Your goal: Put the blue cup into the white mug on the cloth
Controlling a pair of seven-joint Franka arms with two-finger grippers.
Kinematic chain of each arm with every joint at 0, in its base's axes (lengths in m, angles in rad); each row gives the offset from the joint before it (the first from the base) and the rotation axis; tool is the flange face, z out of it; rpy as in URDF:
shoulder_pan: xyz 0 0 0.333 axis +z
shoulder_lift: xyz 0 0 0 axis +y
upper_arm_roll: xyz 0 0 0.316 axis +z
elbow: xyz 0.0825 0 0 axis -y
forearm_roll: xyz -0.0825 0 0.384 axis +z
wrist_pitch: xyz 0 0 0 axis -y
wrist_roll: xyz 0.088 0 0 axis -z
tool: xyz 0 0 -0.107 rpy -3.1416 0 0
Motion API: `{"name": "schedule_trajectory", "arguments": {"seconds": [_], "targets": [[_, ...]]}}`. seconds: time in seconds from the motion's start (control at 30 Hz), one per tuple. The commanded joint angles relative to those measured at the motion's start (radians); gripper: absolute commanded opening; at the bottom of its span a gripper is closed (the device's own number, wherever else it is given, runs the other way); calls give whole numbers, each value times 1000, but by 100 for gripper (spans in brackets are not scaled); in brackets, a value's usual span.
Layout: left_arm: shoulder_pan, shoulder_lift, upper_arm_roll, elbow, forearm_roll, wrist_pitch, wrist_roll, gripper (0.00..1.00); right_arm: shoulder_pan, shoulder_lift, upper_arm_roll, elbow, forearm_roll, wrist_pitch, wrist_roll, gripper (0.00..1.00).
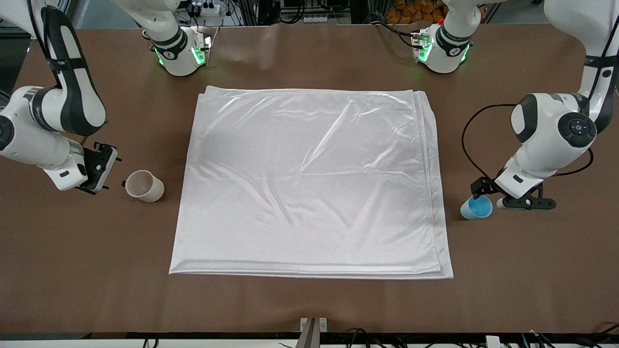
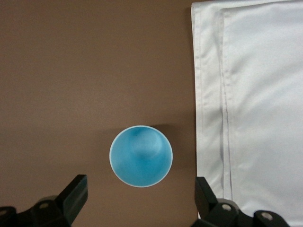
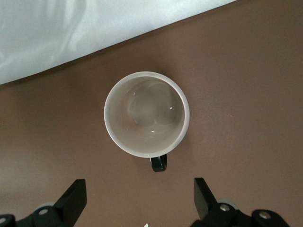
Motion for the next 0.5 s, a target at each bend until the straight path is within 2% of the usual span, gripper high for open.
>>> {"name": "schedule_trajectory", "arguments": {"seconds": [0.0,0.23,0.47], "targets": [[21,29,-5,10,34,24,-11,100,-12,33,10,6,-28,30,-70,100],[30,74,-4,10,48,79,10,100,-26,71,8,6,-34,82,-142,100],[68,123,-7,12,51,123,61,95,-39,103,8,3,-34,122,-201,100]]}}
